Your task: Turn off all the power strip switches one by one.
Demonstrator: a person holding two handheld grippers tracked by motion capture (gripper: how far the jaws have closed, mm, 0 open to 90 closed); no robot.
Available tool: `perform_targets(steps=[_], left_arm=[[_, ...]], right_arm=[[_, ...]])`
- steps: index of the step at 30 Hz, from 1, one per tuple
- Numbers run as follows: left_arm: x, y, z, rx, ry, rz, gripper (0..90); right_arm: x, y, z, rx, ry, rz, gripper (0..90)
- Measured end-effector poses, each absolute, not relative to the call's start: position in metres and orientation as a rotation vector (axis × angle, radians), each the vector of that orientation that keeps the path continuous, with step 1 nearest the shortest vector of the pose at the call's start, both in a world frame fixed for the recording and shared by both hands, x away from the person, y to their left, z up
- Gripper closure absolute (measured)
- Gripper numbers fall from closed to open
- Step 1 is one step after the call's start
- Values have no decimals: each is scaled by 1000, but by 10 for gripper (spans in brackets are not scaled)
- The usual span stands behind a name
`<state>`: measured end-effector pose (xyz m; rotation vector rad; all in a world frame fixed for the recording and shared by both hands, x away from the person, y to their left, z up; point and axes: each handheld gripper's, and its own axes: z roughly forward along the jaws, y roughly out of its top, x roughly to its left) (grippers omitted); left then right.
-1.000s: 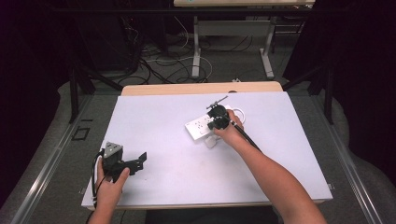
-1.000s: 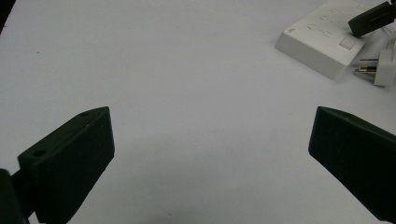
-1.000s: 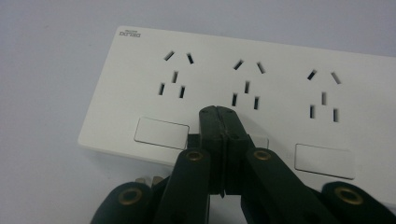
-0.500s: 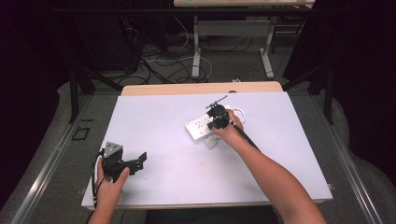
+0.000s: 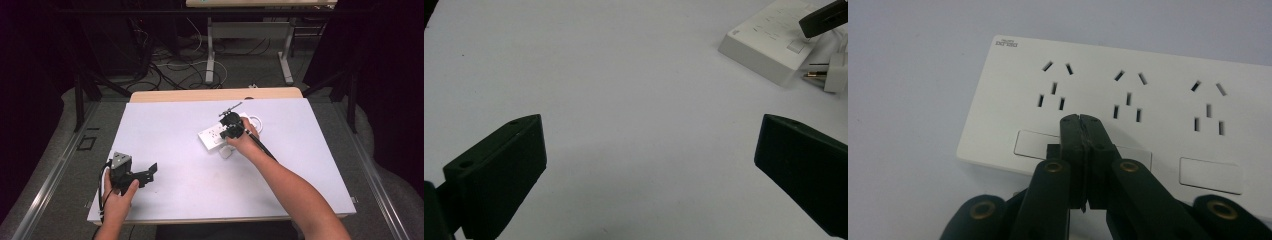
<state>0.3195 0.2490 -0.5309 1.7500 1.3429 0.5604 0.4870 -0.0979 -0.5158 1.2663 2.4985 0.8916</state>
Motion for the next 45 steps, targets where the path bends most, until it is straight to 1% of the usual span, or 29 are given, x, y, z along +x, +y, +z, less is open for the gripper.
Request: perform_targets(steps=[1, 4, 9, 15, 24, 25, 29, 34, 42, 43, 44, 45], left_arm=[[320, 249, -531, 1751, 1342, 561, 3], [320, 249, -531, 1749, 1344, 559, 3], [320, 249, -531, 1751, 1342, 561, 3], [319, 249, -531, 1749, 1344, 561, 3], [319, 249, -531, 1750, 1343, 562, 3], [319, 249, -531, 1751, 1342, 562, 3], [319, 249, -531, 1750, 1343, 561, 3], [319, 249, -531, 1747, 1343, 562, 3], [319, 249, -531, 1745, 1344, 562, 3], [319, 249, -531, 1745, 1343, 562, 3], [319, 249, -531, 1745, 1343, 562, 3], [319, 249, -531, 1746, 1343, 562, 3]], right_arm=[[486, -97, -514, 1286, 2509, 860, 896], [486, -96, -516, 1243, 2494, 919, 895], [483, -92, -515, 1257, 2508, 896, 893], [482, -88, -517, 1213, 2508, 946, 892], [479, -82, -516, 1218, 2530, 917, 890], [479, -81, -519, 1199, 2509, 969, 890], [477, -79, -515, 1205, 2550, 908, 889], [477, -76, -519, 1185, 2522, 963, 888], [477, -76, -520, 1171, 2535, 940, 887], [476, -76, -515, 1190, 2593, 844, 887], [477, -74, -521, 1176, 2531, 951, 888], [477, -74, -522, 1177, 2524, 963, 888]])
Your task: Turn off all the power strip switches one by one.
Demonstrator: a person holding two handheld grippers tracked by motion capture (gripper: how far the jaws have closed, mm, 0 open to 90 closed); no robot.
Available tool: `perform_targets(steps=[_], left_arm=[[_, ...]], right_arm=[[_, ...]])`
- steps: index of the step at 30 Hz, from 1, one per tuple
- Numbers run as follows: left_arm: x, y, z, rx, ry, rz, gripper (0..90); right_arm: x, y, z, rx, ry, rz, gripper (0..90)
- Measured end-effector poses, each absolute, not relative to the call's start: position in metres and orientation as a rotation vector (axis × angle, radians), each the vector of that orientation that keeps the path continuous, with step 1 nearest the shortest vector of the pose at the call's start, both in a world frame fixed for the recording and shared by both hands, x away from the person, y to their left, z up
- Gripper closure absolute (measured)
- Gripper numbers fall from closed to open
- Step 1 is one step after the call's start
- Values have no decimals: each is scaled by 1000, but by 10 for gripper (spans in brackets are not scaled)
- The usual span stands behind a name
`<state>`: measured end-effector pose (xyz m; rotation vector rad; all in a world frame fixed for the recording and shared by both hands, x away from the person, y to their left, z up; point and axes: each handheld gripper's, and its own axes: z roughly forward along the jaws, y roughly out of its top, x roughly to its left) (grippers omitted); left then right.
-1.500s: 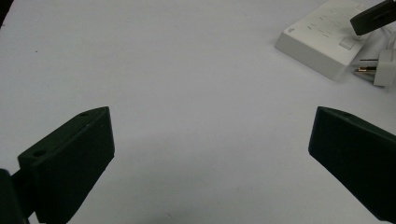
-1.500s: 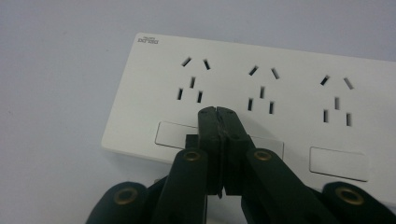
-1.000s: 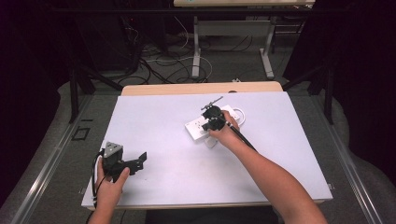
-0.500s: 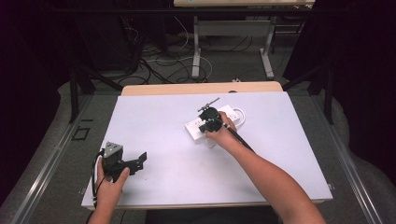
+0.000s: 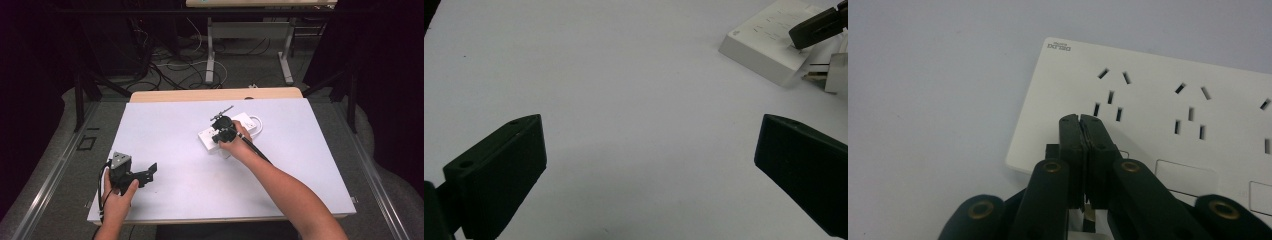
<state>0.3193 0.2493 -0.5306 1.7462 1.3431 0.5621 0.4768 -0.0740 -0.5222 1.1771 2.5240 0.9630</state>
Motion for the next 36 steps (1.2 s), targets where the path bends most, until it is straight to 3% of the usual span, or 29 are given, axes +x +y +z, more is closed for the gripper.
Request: perform_targets(steps=[8, 36], left_arm=[[319, 249, -531, 1746, 1343, 562, 3], [319, 249, -530, 1747, 1341, 564, 3]], right_arm=[[477, -76, -517, 1201, 2579, 841, 896], [476, -74, -520, 1182, 2555, 902, 892]])
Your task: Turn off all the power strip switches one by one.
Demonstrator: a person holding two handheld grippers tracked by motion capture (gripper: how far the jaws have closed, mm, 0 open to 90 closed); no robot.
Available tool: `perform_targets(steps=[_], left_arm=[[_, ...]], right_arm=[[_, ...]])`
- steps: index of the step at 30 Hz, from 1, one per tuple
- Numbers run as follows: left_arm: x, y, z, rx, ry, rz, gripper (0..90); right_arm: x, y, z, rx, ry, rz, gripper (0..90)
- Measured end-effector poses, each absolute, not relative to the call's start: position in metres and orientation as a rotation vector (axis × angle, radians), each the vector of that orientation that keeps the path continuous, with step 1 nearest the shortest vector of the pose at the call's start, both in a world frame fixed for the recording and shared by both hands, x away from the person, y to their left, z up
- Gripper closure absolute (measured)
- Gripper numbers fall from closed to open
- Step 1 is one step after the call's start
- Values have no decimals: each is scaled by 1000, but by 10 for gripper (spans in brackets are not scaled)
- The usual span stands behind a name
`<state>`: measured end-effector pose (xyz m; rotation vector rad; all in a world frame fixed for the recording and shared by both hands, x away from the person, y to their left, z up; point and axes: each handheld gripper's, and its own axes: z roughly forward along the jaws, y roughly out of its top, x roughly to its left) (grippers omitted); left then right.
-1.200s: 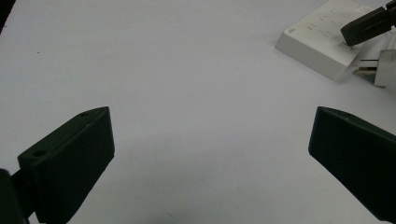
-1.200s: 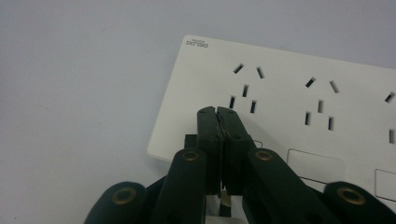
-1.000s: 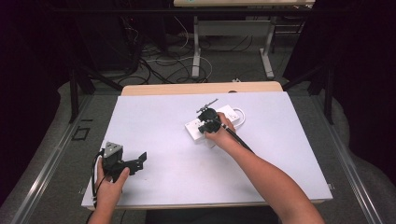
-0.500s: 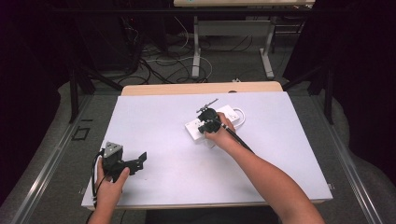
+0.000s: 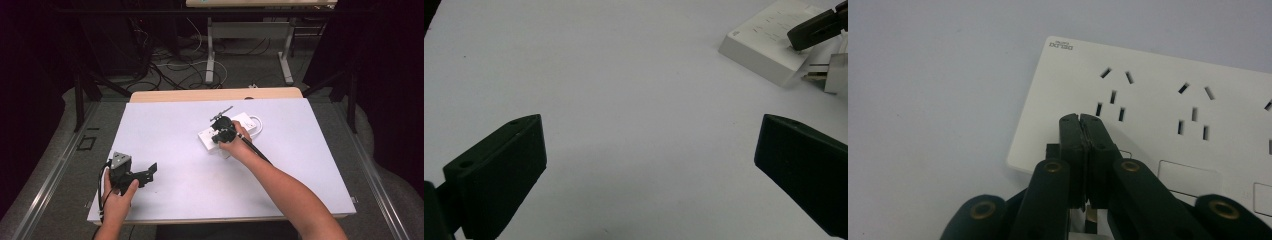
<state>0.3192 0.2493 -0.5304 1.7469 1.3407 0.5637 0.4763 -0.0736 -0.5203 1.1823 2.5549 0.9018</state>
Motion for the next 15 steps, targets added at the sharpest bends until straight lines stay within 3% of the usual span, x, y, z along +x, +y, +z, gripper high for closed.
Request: perform_targets(steps=[15], left_arm=[[320, 251, -531, 1744, 1348, 565, 3]], right_arm=[[474, -72, -521, 1169, 2587, 883, 889]])
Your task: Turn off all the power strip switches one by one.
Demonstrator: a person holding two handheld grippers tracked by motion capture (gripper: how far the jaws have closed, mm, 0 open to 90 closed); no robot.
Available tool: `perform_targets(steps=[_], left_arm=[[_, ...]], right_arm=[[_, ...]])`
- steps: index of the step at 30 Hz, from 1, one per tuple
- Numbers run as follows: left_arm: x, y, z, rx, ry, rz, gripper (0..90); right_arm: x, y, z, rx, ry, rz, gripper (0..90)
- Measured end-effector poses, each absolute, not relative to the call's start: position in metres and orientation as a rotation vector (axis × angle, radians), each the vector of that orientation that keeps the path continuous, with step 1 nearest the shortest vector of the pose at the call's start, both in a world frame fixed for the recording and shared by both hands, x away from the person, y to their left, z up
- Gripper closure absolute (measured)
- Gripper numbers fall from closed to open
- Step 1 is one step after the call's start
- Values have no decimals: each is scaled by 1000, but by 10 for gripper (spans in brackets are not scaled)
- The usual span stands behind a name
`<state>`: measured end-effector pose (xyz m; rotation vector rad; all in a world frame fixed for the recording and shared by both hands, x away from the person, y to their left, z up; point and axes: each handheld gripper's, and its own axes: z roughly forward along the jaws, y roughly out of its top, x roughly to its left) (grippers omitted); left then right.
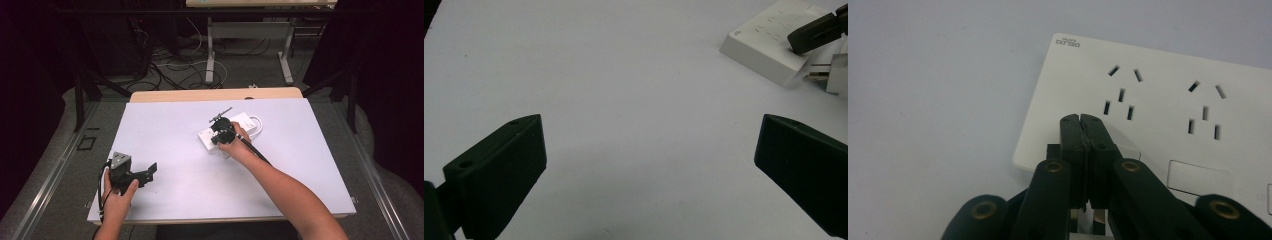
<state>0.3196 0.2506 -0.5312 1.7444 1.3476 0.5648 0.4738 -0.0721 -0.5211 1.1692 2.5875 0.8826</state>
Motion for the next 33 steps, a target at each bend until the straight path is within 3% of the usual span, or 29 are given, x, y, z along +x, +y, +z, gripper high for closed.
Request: perform_targets(steps=[10, 22, 28, 33], left_arm=[[318, 252, -532, 1747, 1354, 560, 3], [319, 250, -532, 1750, 1352, 559, 3], [319, 251, -532, 1743, 1353, 560, 3], [319, 251, -532, 1747, 1354, 559, 3]], right_arm=[[468, -73, -515, 1143, 2592, 908, 785], [460, -82, -504, 1074, 2569, 952, 530], [449, -86, -505, 1069, 2521, 991, 337], [435, -96, -500, 1071, 2475, 1068, 274]])
